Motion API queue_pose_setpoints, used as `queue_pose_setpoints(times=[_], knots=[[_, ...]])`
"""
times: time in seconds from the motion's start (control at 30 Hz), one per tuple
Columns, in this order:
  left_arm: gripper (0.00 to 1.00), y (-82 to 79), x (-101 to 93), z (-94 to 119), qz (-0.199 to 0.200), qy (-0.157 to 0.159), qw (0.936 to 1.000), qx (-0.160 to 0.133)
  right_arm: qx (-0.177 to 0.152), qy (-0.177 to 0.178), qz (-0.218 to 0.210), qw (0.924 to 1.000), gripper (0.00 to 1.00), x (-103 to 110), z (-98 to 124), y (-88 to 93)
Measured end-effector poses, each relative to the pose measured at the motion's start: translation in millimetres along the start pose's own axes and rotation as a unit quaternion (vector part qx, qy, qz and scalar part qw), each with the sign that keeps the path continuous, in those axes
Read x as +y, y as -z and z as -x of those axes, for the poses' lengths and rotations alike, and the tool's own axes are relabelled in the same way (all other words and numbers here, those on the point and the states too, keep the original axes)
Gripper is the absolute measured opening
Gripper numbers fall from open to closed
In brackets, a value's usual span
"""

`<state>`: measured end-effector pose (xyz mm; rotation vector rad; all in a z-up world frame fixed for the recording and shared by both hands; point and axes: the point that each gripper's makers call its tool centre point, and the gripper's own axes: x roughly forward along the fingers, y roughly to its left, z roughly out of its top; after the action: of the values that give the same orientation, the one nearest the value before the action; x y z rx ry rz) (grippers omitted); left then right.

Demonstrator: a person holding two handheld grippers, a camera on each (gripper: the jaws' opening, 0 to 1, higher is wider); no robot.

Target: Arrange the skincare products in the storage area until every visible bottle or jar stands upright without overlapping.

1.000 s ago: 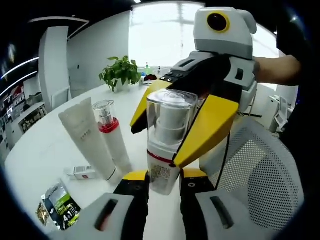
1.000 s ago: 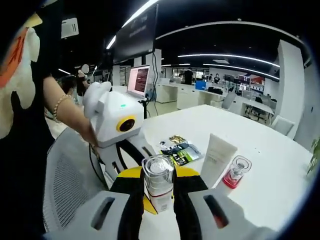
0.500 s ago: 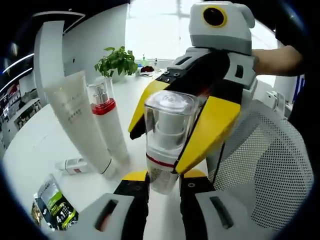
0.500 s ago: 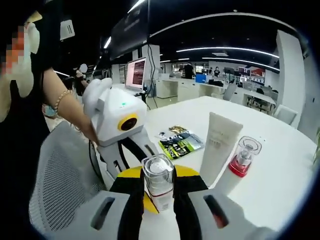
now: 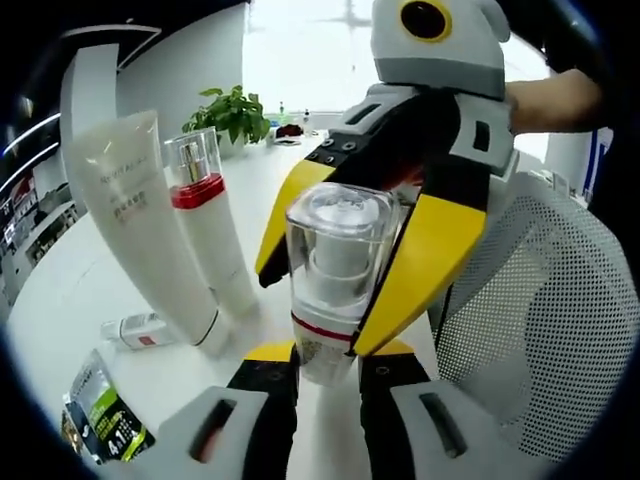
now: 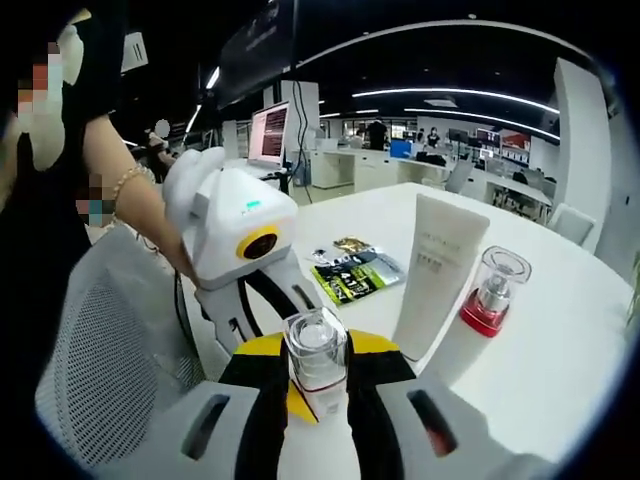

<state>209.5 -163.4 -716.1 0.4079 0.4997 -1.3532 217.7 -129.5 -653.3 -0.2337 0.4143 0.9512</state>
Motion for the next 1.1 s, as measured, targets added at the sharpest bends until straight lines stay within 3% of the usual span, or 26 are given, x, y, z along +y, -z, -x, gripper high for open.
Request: queue_pose_setpoints(times=[0.8, 1.1], knots=[[0.19, 12.4, 1.5, -15, -0.019, 0.003, 0.9998, 0.011, 0.033, 0.001, -0.005, 0.9994, 0.22, -3, -6, 21.9], [0.19, 11.8, 5.9, -18, -0.019, 0.004, 0.9998, 0.004, 0.023, 0.009, -0.026, 0.9994, 0.22, -10, -7, 23.0]])
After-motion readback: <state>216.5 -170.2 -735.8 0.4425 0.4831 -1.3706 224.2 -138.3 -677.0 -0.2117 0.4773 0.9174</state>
